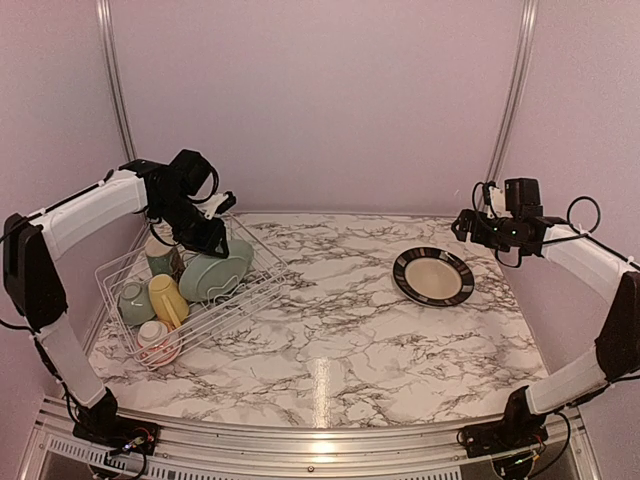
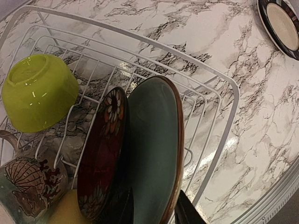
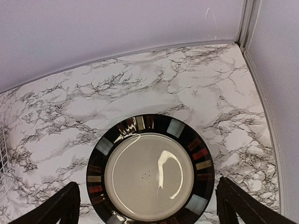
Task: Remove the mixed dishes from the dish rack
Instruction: Grab the plate from the dish rack.
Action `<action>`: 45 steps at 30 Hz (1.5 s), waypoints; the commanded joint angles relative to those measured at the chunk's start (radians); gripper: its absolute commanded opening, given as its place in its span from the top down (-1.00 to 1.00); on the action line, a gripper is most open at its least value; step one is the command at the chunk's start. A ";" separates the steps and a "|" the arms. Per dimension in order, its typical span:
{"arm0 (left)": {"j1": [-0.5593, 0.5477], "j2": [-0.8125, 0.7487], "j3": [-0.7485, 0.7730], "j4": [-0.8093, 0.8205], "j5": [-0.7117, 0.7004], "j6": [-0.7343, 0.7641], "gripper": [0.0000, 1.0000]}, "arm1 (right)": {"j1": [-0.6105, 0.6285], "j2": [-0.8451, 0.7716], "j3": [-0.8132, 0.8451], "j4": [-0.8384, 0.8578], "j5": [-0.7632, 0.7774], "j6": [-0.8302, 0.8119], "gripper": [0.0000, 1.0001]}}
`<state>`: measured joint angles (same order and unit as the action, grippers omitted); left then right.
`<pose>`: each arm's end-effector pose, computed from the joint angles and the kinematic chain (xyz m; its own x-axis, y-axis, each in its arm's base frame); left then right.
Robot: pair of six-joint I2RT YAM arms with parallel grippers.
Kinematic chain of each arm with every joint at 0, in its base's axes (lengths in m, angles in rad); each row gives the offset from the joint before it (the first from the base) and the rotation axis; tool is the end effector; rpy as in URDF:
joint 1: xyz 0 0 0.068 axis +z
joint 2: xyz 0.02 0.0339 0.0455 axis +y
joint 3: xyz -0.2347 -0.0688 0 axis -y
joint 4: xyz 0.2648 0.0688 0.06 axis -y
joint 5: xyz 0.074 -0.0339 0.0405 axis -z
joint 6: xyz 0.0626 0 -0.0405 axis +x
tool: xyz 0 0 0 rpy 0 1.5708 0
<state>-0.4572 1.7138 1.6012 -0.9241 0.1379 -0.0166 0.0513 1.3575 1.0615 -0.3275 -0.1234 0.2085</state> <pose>0.3484 -0.1810 0.2586 -0.7805 0.3657 -0.5070 0.4871 0.8641 -0.1268 0.3508 0.0257 0.2436 -0.6017 0.1748 -0.7794 -0.0267 0.9708 0.2384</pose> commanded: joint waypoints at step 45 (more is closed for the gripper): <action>0.179 -0.057 -0.014 0.020 0.487 0.023 1.00 | 0.001 0.000 -0.014 0.020 -0.048 0.028 -0.95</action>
<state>-0.2806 1.7382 1.5471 -0.8402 0.6064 0.1238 0.0513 1.3575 1.0607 -0.3290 -0.1600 0.2184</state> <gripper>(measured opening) 0.132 0.973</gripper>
